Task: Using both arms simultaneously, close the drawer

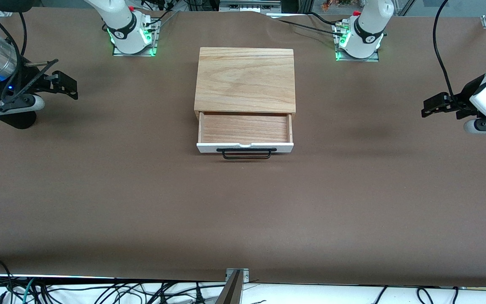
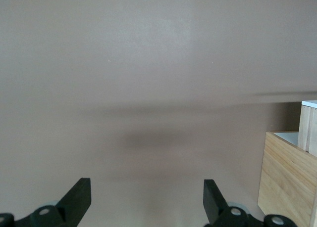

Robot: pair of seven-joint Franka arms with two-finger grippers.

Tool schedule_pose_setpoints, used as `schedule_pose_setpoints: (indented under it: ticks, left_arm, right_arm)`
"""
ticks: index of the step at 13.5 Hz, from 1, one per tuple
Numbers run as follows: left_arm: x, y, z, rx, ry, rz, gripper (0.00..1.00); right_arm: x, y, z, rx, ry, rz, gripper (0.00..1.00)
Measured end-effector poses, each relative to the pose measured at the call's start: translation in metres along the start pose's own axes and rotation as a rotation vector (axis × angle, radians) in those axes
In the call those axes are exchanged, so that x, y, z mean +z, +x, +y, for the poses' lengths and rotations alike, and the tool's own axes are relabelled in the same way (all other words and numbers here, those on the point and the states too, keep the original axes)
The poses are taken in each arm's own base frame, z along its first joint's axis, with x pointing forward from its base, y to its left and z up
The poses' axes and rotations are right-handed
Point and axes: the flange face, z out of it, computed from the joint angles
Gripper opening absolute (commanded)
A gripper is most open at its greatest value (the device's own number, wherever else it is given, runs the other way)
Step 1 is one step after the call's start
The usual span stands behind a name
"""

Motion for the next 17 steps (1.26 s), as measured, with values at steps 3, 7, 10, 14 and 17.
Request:
schedule_pose_setpoints:
  ticks: [3, 7, 10, 14, 17]
  left_arm:
    - [0.0, 0.0, 0.0, 0.0, 0.0, 0.0, 1.0]
    - [0.0, 0.0, 0.0, 0.0, 0.0, 0.0, 1.0]
    - [0.0, 0.0, 0.0, 0.0, 0.0, 0.0, 1.0]
    - [0.0, 0.0, 0.0009, 0.002, 0.0, 0.0, 1.0]
    - [0.0021, 0.0018, 0.0062, 0.01, -0.007, -0.003, 1.0]
  right_arm:
    - [0.0003, 0.0, -0.0005, 0.0, 0.004, -0.001, 1.0]
    - [0.0011, -0.0001, -0.0005, 0.0, 0.004, -0.004, 1.0]
    - [0.0016, -0.0005, -0.0005, 0.0, 0.005, -0.008, 1.0]
    - [0.0017, -0.0006, -0.0006, 0.0, 0.005, -0.009, 1.0]
    - [0.0051, 0.0016, -0.0058, -0.002, 0.049, -0.013, 1.0]
